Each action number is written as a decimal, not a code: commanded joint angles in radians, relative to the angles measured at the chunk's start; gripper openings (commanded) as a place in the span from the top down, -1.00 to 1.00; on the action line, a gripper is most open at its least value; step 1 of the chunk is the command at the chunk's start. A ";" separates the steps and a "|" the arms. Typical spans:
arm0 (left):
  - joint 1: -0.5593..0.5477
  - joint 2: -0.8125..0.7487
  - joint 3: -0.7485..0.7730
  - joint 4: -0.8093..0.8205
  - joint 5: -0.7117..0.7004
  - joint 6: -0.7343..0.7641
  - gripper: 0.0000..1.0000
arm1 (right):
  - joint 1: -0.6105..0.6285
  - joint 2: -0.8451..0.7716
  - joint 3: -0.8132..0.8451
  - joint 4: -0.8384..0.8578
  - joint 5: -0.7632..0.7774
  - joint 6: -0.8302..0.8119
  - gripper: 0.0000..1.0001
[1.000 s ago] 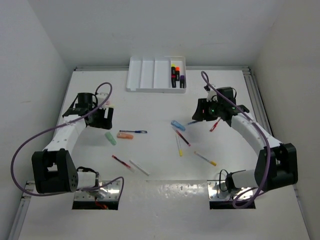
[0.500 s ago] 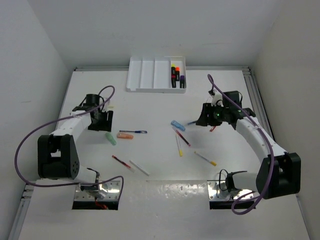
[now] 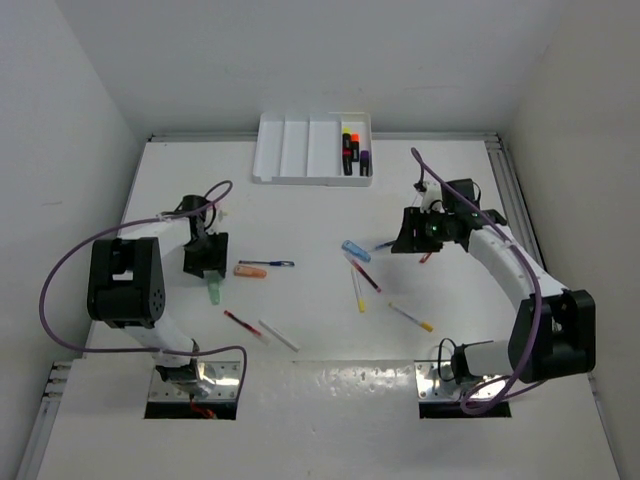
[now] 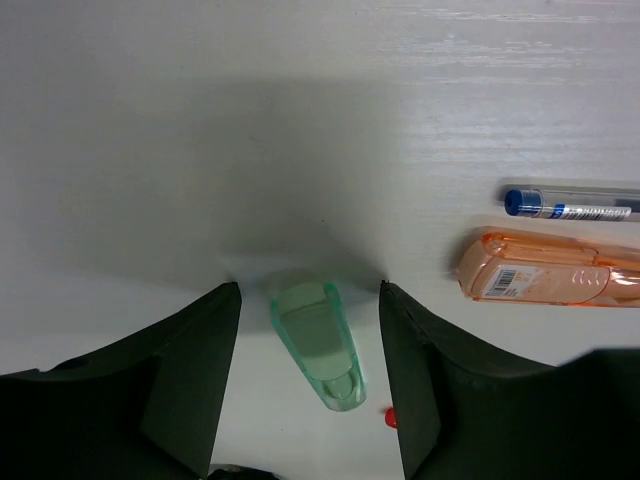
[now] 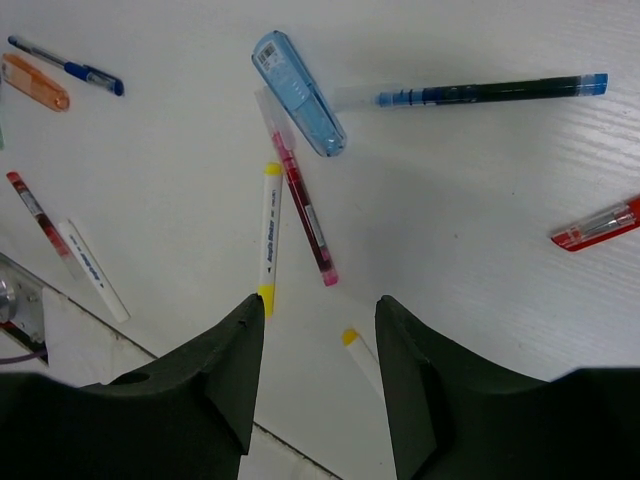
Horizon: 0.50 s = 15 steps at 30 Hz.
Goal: Sort the stationery into containers
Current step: Grab a piece of stationery with the left arm
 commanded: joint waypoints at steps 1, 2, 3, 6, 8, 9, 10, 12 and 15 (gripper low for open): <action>0.022 0.047 -0.024 0.029 0.069 -0.019 -0.25 | -0.008 0.026 0.084 -0.013 -0.027 -0.023 0.06; 0.025 0.048 -0.030 0.032 0.074 -0.015 -0.23 | -0.006 0.040 0.091 -0.018 -0.033 -0.026 0.06; 0.025 0.050 -0.033 0.035 0.082 -0.010 -0.21 | -0.006 0.047 0.101 -0.024 -0.033 -0.028 0.07; 0.031 0.051 -0.024 0.025 0.085 -0.002 -0.17 | -0.008 0.069 0.128 -0.029 -0.040 -0.026 0.07; 0.048 0.038 -0.009 -0.006 0.086 0.010 -0.20 | -0.008 0.077 0.144 -0.032 -0.048 -0.028 0.08; 0.048 0.038 -0.007 -0.006 0.085 0.012 -0.20 | -0.008 0.078 0.144 -0.035 -0.051 -0.028 0.08; 0.053 0.026 -0.006 -0.011 0.079 0.010 -0.22 | -0.005 0.078 0.147 -0.036 -0.054 -0.032 0.08; 0.050 0.018 0.002 -0.017 0.085 0.010 -0.23 | -0.003 0.080 0.148 -0.038 -0.054 -0.034 0.08; 0.031 0.044 0.025 -0.047 0.097 -0.002 -0.29 | 0.000 0.080 0.148 -0.042 -0.057 -0.035 0.09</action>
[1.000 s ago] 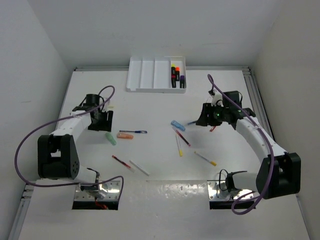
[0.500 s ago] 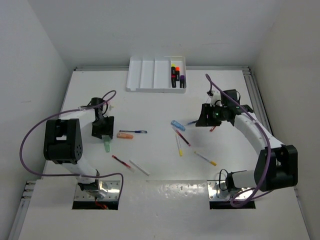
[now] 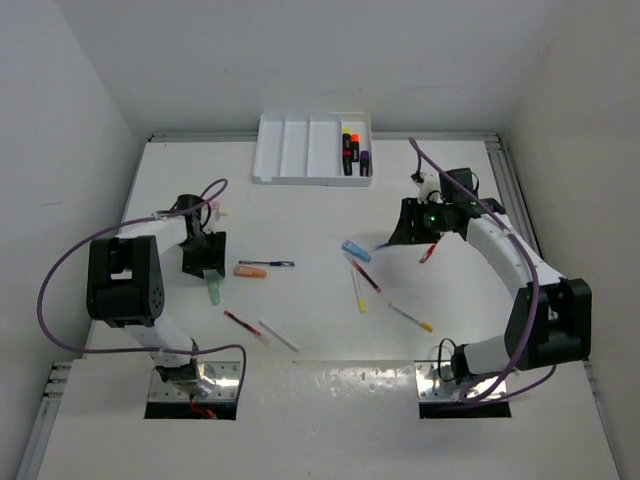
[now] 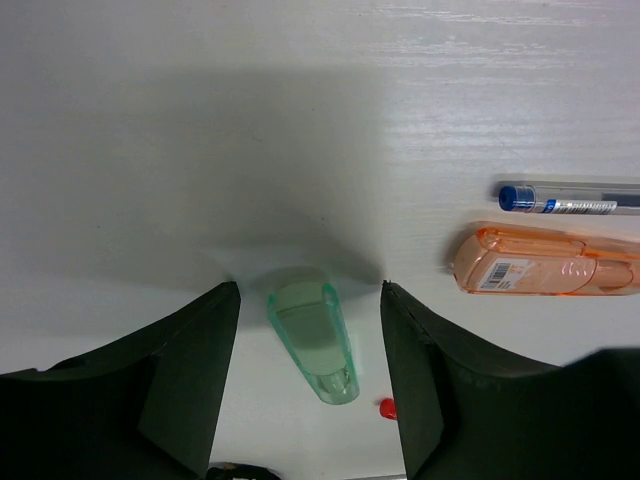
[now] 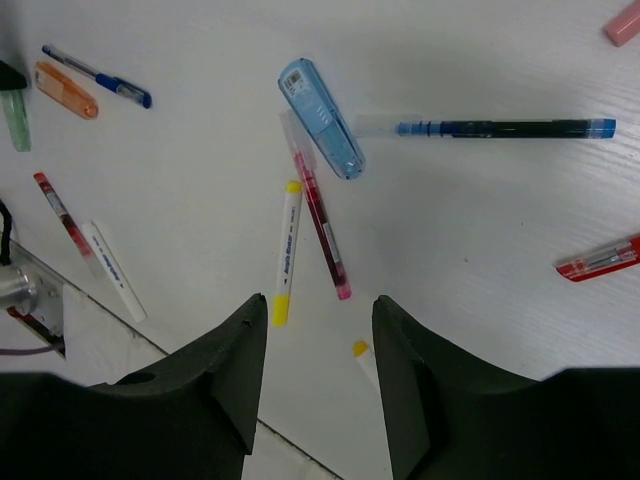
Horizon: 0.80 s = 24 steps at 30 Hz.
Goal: Sort the stationery into containers
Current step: Grab a piece of stationery with the left arm
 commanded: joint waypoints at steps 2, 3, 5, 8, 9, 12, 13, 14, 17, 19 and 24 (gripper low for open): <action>-0.008 0.069 0.018 -0.045 0.055 -0.013 -0.31 | 0.000 0.006 0.046 -0.007 -0.025 -0.018 0.09; -0.009 0.085 0.018 -0.045 0.052 -0.015 -0.31 | 0.000 0.003 0.053 -0.013 -0.025 -0.021 0.09; -0.012 0.097 0.023 -0.054 0.046 -0.018 -0.30 | 0.002 0.002 0.057 -0.020 -0.025 -0.031 0.09; -0.022 0.135 0.034 -0.073 0.032 -0.023 -0.29 | -0.001 0.002 0.066 -0.039 -0.025 -0.044 0.09; -0.022 0.157 0.038 -0.082 0.032 -0.023 -0.27 | 0.000 0.002 0.068 -0.040 -0.024 -0.046 0.09; -0.006 0.212 0.058 -0.120 0.078 -0.023 -0.26 | -0.003 0.005 0.066 -0.039 -0.022 -0.048 0.09; -0.003 0.212 0.060 -0.120 0.081 -0.020 -0.24 | -0.003 0.005 0.066 -0.039 -0.022 -0.046 0.09; 0.003 0.212 0.058 -0.120 0.078 -0.019 -0.22 | -0.003 0.008 0.063 -0.036 -0.022 -0.046 0.09; 0.000 0.203 0.055 -0.123 0.085 -0.019 -0.16 | -0.003 0.017 0.063 -0.034 -0.022 -0.041 0.09; -0.009 0.200 0.057 -0.130 0.090 -0.021 -0.16 | -0.003 0.023 0.065 -0.031 -0.025 -0.038 0.09; -0.040 0.178 0.057 -0.130 0.084 -0.027 -0.35 | 0.002 0.035 0.079 -0.027 -0.025 -0.028 0.09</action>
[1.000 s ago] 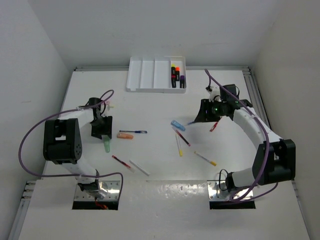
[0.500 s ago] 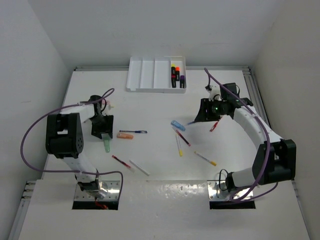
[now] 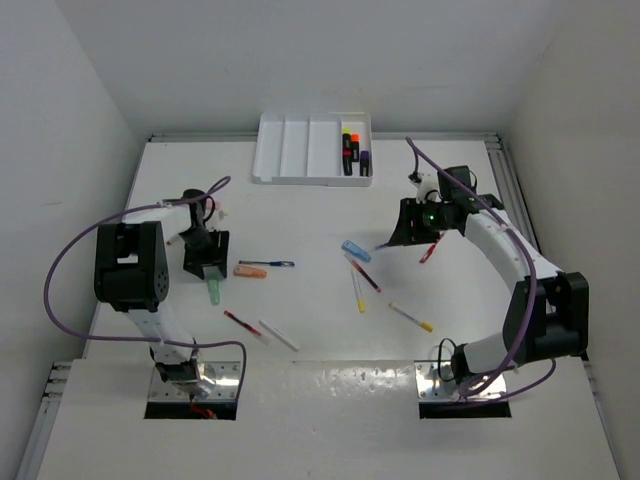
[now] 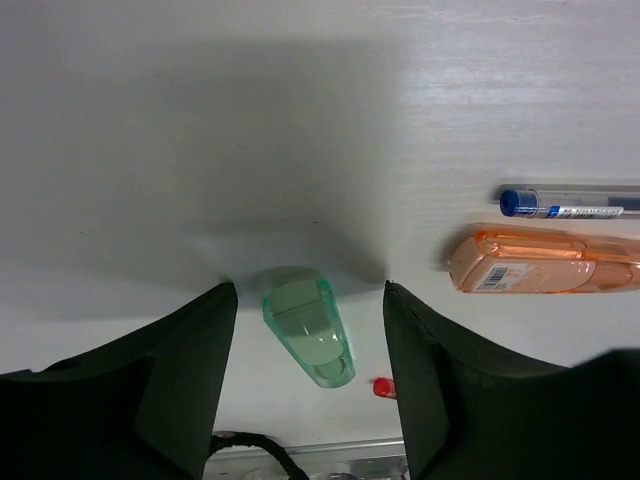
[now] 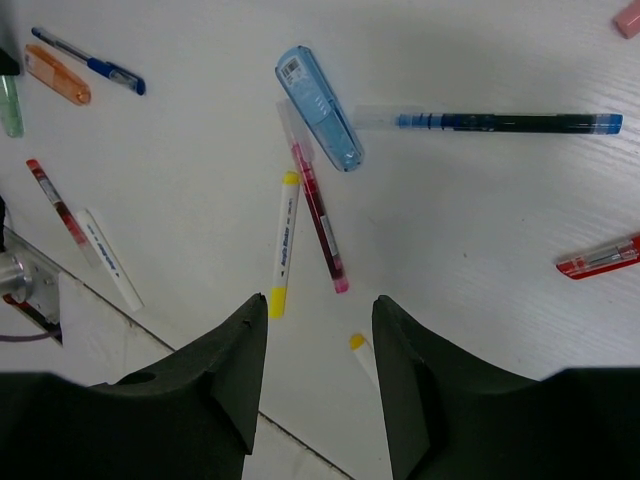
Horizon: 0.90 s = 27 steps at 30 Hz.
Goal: Sort the stationery into containers
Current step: Grab a piece of stationery with the left arm
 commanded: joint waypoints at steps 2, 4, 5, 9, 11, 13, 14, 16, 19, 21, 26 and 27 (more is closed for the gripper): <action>-0.028 0.066 -0.066 0.007 0.084 -0.020 -0.27 | 0.002 0.007 0.050 0.017 -0.017 0.003 0.09; -0.028 0.078 -0.066 0.007 0.093 -0.015 -0.15 | 0.003 0.005 0.050 0.017 -0.014 0.003 0.09; -0.028 0.085 -0.066 0.009 0.095 -0.015 -0.06 | 0.005 0.005 0.048 0.017 -0.012 0.000 0.09; -0.029 0.102 -0.066 0.007 0.121 -0.005 0.01 | 0.005 0.002 0.045 0.015 -0.009 0.000 0.10; -0.033 0.102 -0.065 0.007 0.134 0.005 0.08 | 0.005 0.002 0.047 0.015 -0.009 0.000 0.10; -0.033 0.087 -0.065 0.010 0.165 0.017 0.18 | 0.006 0.004 0.050 0.017 -0.012 0.002 0.11; -0.031 0.073 -0.062 0.013 0.176 0.017 0.19 | 0.006 0.005 0.051 0.018 -0.012 0.003 0.11; -0.026 0.015 -0.059 0.035 0.217 0.014 0.23 | 0.015 0.011 0.063 0.017 -0.020 0.000 0.12; -0.017 -0.052 -0.053 0.067 0.294 -0.001 0.46 | 0.040 0.025 0.094 0.014 -0.040 -0.015 0.13; -0.014 -0.063 -0.036 0.070 0.331 -0.012 0.69 | 0.069 0.028 0.122 0.015 -0.037 -0.044 0.13; 0.030 -0.060 0.041 0.044 0.424 -0.017 0.86 | 0.175 0.011 0.188 0.046 0.008 -0.151 0.13; 0.056 -0.078 0.077 0.044 0.459 -0.017 0.87 | 0.192 -0.007 0.198 0.057 0.018 -0.196 0.13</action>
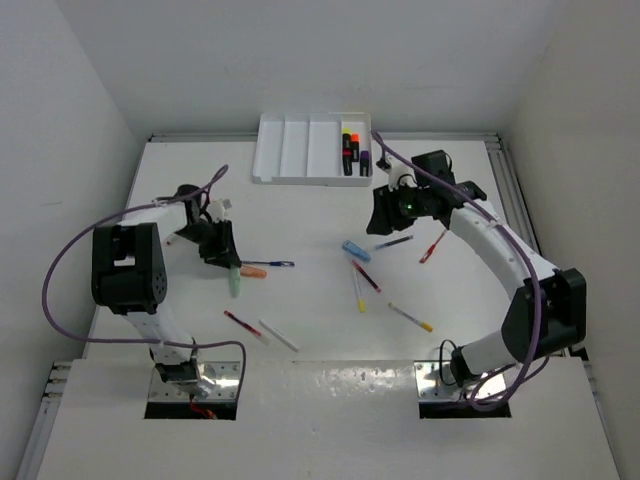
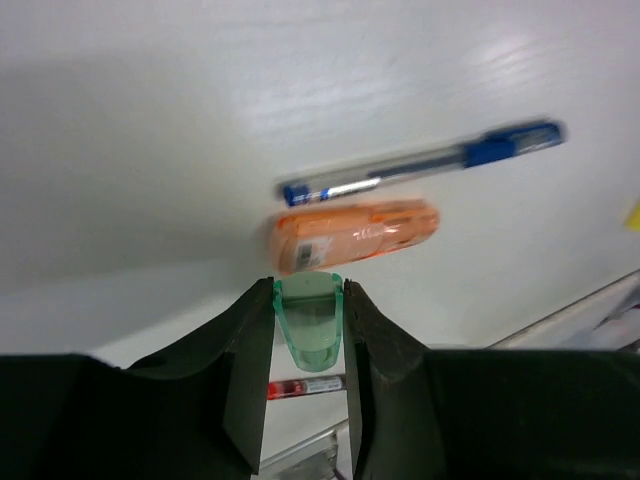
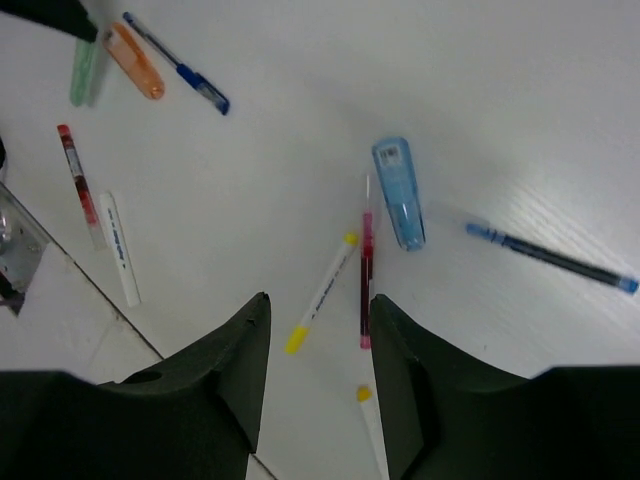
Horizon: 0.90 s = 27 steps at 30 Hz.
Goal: Sort the stationery into containers
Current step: Grab a piece of stationery with the left arm, then pass the stationery from the left arm to the right
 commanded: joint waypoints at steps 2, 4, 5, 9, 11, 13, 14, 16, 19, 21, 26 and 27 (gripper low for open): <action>0.083 -0.105 0.118 0.059 0.236 -0.041 0.95 | 0.098 -0.054 0.078 0.098 0.035 -0.130 0.13; 0.096 -0.154 0.139 0.105 0.312 -0.111 0.99 | 0.145 -0.076 0.087 0.158 0.060 -0.132 0.13; 0.103 -0.208 0.141 0.168 0.327 -0.143 1.00 | 0.158 -0.083 0.085 0.187 0.081 -0.085 0.10; 0.085 -0.323 0.139 0.338 0.346 -0.380 1.00 | 0.233 -0.089 0.107 0.313 0.169 0.061 0.01; 0.057 -0.362 0.156 0.383 0.328 -0.463 1.00 | 0.297 -0.050 0.162 0.339 0.201 0.129 -0.04; 0.025 -0.385 0.161 0.427 0.328 -0.516 1.00 | 0.325 -0.015 0.229 0.344 0.221 0.156 -0.07; 0.014 -0.392 0.165 0.438 0.328 -0.542 1.00 | 0.336 0.007 0.249 0.347 0.221 0.187 -0.07; -0.006 -0.409 0.170 0.487 0.334 -0.616 1.00 | 0.360 0.067 0.313 0.351 0.210 0.239 -0.10; -0.027 -0.434 0.159 0.567 0.351 -0.729 1.00 | 0.377 0.119 0.341 0.400 0.140 0.325 -0.15; -0.036 -0.452 0.151 0.611 0.351 -0.784 1.00 | 0.403 0.139 0.360 0.422 0.117 0.327 -0.17; -0.038 -0.461 0.142 0.657 0.369 -0.861 1.00 | 0.472 0.167 0.398 0.407 0.173 0.267 -0.16; -0.039 -0.461 0.142 0.659 0.372 -0.869 1.00 | 0.478 0.170 0.400 0.407 0.176 0.263 -0.15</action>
